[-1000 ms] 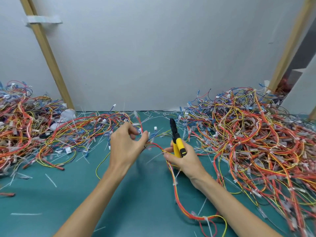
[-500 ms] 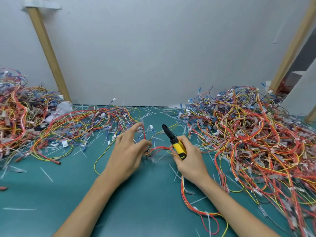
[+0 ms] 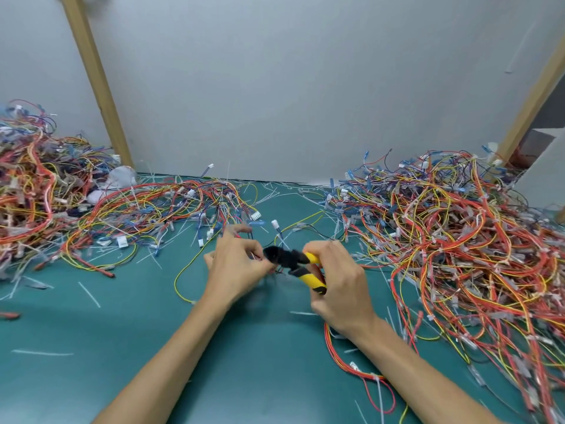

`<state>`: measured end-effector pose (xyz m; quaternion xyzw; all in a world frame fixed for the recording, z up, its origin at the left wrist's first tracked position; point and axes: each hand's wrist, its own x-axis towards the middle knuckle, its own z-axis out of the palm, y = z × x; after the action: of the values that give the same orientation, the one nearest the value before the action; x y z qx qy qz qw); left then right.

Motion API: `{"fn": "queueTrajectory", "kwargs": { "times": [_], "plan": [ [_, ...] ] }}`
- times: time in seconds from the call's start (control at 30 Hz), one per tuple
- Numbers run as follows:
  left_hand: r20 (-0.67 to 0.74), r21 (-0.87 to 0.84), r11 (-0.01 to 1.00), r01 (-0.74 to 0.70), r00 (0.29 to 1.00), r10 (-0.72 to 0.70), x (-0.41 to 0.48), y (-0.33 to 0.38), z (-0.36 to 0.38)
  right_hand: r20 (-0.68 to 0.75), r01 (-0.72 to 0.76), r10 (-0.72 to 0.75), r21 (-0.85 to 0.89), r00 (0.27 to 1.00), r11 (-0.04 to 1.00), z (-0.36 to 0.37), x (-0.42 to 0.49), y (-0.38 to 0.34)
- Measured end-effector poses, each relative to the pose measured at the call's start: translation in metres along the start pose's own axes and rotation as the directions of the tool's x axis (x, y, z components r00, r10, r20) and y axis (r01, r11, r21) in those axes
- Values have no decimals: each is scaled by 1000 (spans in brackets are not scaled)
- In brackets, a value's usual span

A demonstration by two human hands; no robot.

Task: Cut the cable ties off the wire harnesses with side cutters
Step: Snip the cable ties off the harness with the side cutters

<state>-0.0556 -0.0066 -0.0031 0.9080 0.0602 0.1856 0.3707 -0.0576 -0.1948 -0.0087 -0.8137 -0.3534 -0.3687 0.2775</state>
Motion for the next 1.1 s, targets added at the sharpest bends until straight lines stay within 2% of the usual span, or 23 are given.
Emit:
{"fn": "queueTrajectory", "kwargs": {
  "times": [0.07, 0.13, 0.23, 0.33, 0.43, 0.5, 0.57, 0.67, 0.8, 0.87, 0.93, 1.03, 1.1],
  "plan": [
    [33, -31, 999, 32, 999, -31, 1, -4, -2, 15, 134, -133, -54, 991, 989, 0, 1, -4],
    [21, -4, 999, 55, 998, -54, 3, -5, -3, 43, 209, -206, -95, 978, 973, 0, 2, -7],
    [-109, 90, 992, 92, 991, -82, 2, 1, 0, 48, 242, -238, -110, 970, 964, 0, 2, -9],
    [-264, 136, 991, 12, 964, 25, -2, 4, 3, 54, 230, -225, -97, 973, 968, 0, 1, -9],
    [-334, 186, 963, -198, 908, 251, 0, 5, 0, 33, 121, -119, -39, 992, 992, 1, 0, -6],
    [-243, 174, 913, -368, 883, 402, 3, 3, -3, -12, 10, -10, -1, 1000, 1000, 0, -1, -3],
    [-74, 57, 894, -444, 891, 448, 3, 2, -5, -44, -67, 67, -9, 997, 998, 0, -1, 0],
    [99, -80, 910, -407, 905, 414, 2, -2, -7, -77, -176, 175, -7, 981, 984, 2, -2, 3],
    [258, 27, 930, -366, 901, 347, 0, -14, -7, -111, -336, 342, 69, 933, 939, 6, -2, 5],
    [215, 38, 936, -350, 918, 335, -1, -15, -5, -103, -400, 413, 123, 905, 908, 7, -3, 9],
    [128, -57, 948, -312, 940, 317, -2, -11, -6, -86, -447, 466, 176, 881, 877, 7, -3, 12],
    [-115, -232, 933, -276, 960, 255, 3, -9, -10, -78, -477, 511, 261, 856, 839, 6, -3, 14],
    [-275, -250, 930, -268, 941, 198, 3, -8, -13, -48, -493, 530, 308, 846, 814, 6, -2, 14]
  ]
}}
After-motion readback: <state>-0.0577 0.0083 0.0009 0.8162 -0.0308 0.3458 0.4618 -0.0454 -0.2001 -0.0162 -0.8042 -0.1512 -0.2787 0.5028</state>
